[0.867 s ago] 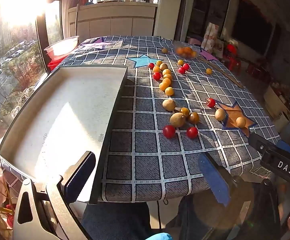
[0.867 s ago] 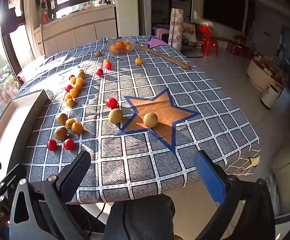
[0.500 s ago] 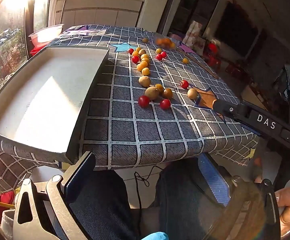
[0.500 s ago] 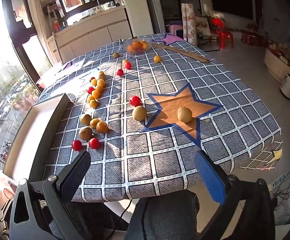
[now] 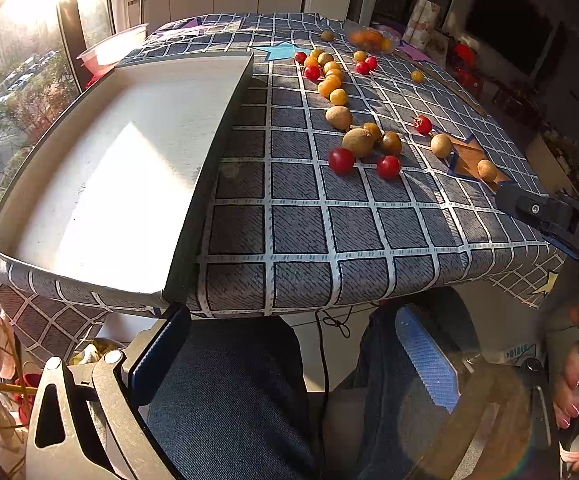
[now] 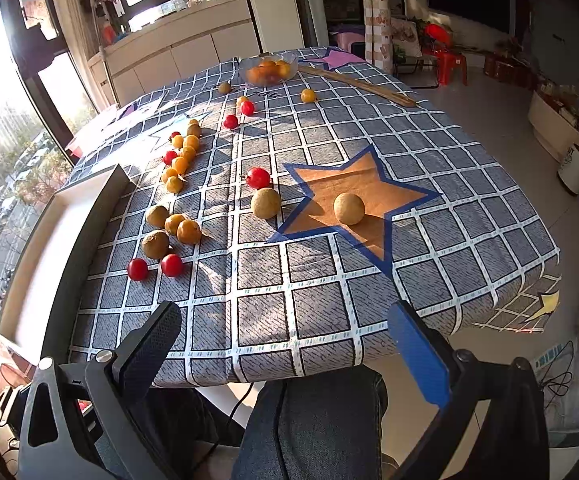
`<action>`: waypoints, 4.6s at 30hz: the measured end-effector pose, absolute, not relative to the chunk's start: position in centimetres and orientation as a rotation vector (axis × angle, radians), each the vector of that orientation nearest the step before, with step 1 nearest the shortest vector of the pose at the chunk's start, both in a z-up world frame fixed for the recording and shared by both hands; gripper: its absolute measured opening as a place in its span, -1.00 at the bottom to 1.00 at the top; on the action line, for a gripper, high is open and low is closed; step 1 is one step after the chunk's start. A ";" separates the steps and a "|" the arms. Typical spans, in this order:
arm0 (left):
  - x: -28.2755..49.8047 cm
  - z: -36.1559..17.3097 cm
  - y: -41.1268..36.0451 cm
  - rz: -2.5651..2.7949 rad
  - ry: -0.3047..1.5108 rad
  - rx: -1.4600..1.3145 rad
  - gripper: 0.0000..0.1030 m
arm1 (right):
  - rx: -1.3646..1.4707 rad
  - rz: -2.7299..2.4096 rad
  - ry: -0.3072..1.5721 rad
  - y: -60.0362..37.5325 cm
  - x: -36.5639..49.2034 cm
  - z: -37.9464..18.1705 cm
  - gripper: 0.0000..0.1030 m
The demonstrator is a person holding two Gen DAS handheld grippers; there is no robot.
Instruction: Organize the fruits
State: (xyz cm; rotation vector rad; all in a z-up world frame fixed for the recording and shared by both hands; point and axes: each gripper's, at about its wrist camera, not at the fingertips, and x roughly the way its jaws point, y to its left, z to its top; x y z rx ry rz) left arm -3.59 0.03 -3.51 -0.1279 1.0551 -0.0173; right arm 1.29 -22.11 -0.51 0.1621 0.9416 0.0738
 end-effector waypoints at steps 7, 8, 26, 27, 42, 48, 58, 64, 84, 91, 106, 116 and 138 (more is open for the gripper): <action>-2.3 -2.4 -1.1 -0.031 1.038 -0.027 1.00 | 0.178 0.054 0.974 -22.8 1.3 -1.4 1.00; -2.0 -2.1 -1.1 -0.035 1.028 -0.026 1.00 | 0.183 0.051 0.980 -22.9 1.3 -1.5 1.00; 3.0 -2.9 -0.2 -0.007 0.979 0.023 1.00 | 0.210 0.022 1.014 -24.4 1.9 -2.4 1.00; 3.1 -3.0 -0.1 -0.002 0.977 0.033 1.00 | 0.208 0.022 1.019 -24.4 2.0 -2.5 1.00; 4.2 -3.2 0.0 0.011 1.000 0.033 1.00 | 0.198 0.020 1.021 -24.4 2.4 -2.5 1.00; 4.3 -3.4 -0.4 0.016 1.009 0.047 1.00 | 0.195 0.015 1.024 -24.7 2.6 -2.5 1.00; 4.8 -3.4 -1.0 0.008 1.011 0.057 1.00 | 0.183 0.011 1.021 -25.2 2.8 -2.5 1.00; 5.4 -3.2 -1.7 -0.003 1.002 0.070 1.00 | 0.173 0.020 1.013 -25.6 3.4 -2.4 1.00; 8.7 -4.3 -3.8 -0.046 1.029 0.110 0.35 | 0.111 0.076 1.012 -25.3 10.1 -3.8 0.71; 8.7 -4.2 -4.4 -0.102 1.036 0.070 -0.30 | 0.022 0.066 1.015 -23.9 11.3 -4.2 0.41; 6.8 -2.4 -3.3 -0.165 1.008 0.031 -0.58 | 0.253 0.180 1.041 -25.7 9.7 -3.7 -0.48; 5.2 -0.2 0.6 -0.131 0.952 -0.020 -0.58 | 0.243 0.249 1.033 -22.2 8.6 -1.4 -0.48; 3.1 -1.2 17.4 0.238 0.939 -0.114 -0.58 | 0.063 0.581 1.071 -1.2 8.6 1.0 -0.48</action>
